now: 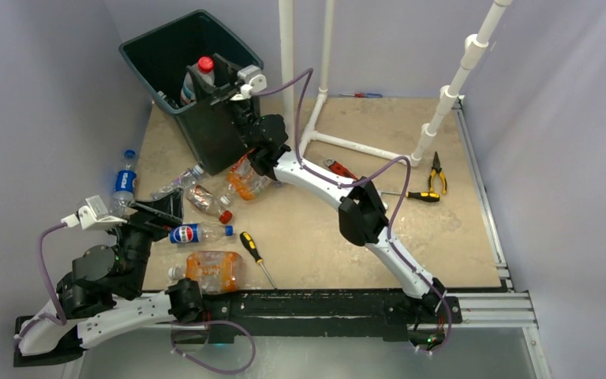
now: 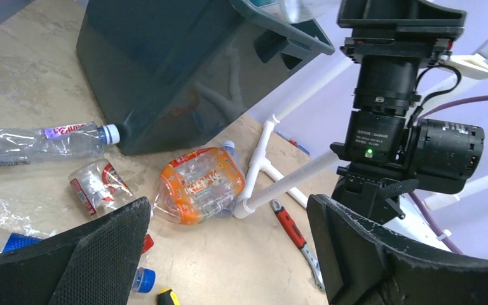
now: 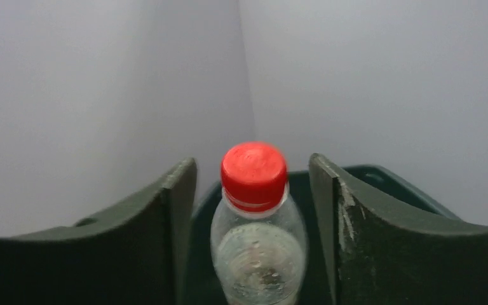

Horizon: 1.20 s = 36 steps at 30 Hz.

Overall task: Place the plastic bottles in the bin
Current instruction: Place the plastic bottle in the trash bin, then pick up the plastic bottle at the center of the board.

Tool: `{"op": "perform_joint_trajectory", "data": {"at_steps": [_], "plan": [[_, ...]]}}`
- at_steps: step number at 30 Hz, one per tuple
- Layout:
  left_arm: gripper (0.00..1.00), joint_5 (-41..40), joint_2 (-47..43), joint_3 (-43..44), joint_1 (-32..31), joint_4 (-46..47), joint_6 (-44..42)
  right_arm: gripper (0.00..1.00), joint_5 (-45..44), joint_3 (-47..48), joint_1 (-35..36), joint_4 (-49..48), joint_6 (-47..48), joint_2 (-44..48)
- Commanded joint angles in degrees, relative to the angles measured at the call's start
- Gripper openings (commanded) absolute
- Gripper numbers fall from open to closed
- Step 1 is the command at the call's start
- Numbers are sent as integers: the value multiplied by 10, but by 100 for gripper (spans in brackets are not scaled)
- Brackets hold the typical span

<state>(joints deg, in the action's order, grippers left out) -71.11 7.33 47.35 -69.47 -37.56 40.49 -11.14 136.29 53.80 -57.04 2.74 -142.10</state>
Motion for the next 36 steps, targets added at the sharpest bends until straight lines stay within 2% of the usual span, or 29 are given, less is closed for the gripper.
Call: {"op": "perform_joint_trajectory", "data": {"at_steps": [1,2,3,9,13,16,20,24,26,29,33,36], "plan": [[93,10,12,0,-3,11,5,85,-2,26,3,2,-23,27],[93,12,12,0,-3,12,7,95,2,26,3,5,-23,31],[93,14,12,0,-3,15,6,98,5,27,4,8,-31,35],[93,24,19,1,-3,28,10,99,17,32,12,20,-50,71],[93,40,30,4,-3,35,14,99,34,-32,26,2,-58,143],[94,50,43,9,-3,35,19,99,66,-143,48,-14,-62,234],[99,61,63,15,-3,24,37,99,134,-378,73,-25,-92,392],[99,65,79,8,-3,4,77,99,139,-634,79,-17,-135,559],[99,70,73,-10,-3,5,113,99,88,-779,79,-3,-135,633],[99,101,48,-62,-3,62,117,99,-18,-911,78,75,-155,728],[99,139,28,-124,-3,158,45,99,-112,-997,73,210,-199,848],[96,126,65,-122,-3,146,45,99,-151,-1033,72,289,-229,905]]}}
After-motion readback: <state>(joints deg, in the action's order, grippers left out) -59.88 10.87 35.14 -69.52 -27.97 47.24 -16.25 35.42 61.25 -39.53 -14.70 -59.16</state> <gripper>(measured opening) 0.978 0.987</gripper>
